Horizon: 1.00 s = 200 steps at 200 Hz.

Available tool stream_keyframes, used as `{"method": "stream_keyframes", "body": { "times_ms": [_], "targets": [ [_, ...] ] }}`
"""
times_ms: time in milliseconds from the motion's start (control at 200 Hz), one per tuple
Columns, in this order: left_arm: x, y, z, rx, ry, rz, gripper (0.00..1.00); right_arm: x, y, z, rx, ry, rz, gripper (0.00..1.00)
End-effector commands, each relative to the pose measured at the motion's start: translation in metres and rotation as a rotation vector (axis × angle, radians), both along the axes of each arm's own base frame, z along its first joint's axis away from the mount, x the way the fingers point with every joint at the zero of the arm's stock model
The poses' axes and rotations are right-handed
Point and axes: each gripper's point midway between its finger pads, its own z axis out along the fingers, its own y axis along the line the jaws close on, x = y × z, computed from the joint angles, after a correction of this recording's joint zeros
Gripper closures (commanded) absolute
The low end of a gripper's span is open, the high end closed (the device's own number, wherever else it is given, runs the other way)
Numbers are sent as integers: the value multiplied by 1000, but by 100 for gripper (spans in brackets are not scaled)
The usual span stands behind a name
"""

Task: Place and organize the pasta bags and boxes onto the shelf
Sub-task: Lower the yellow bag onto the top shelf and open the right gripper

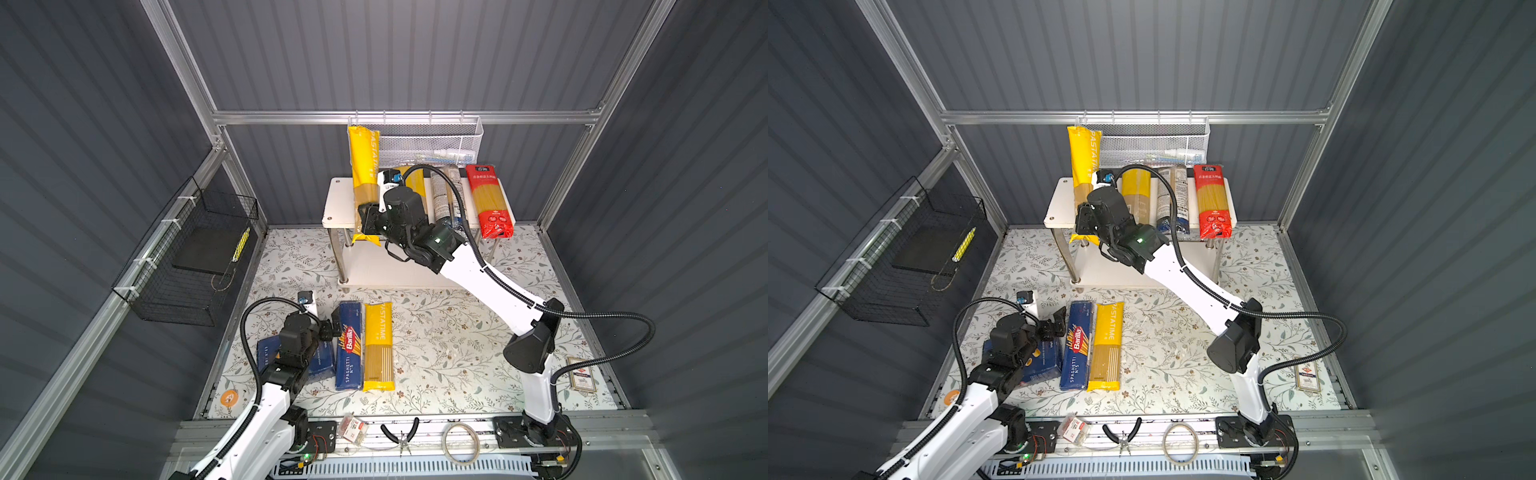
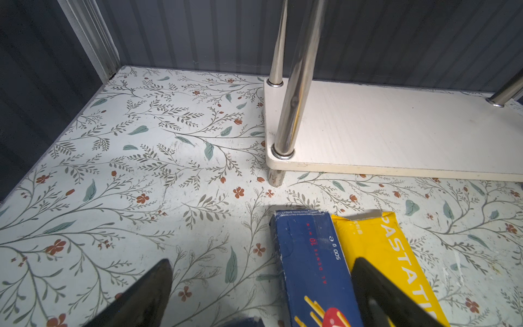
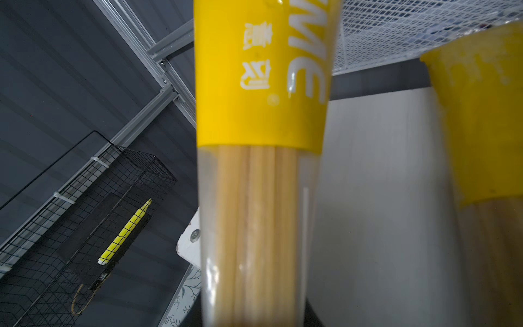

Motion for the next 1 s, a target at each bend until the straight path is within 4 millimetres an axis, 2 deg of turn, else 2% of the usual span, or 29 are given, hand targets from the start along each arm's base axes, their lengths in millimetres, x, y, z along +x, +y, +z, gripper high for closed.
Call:
{"method": "stream_keyframes", "body": {
  "times_ms": [0, 105, 165, 330, 595, 705, 920, 995],
  "targets": [
    [3, -3, 11, -1, -28, -14, 1, 10, -19, 61, 143, -127, -62, 74],
    [4, -3, 10, 0, -25, -13, 1, 11, -20, 59, 146, -124, -69, 70],
    [3, -3, 10, 1, -24, -12, 1, 12, -19, 57, 145, -122, -70, 63],
    [3, -2, 11, -2, -29, -11, 1, 12, -19, 57, 147, -121, -71, 59],
    [3, -2, 11, -1, -28, -10, 1, 7, -15, 59, 142, -121, -36, 59],
    [3, -2, 11, -1, -28, -9, 1, -6, -16, 62, 66, -128, -15, 51],
    [3, -2, 11, -1, -27, -10, 1, -52, -28, 74, -130, -156, 37, 38],
    [3, -2, 11, -1, -28, -11, 1, -66, -33, 70, -167, -145, 75, 35]
  ]
}}
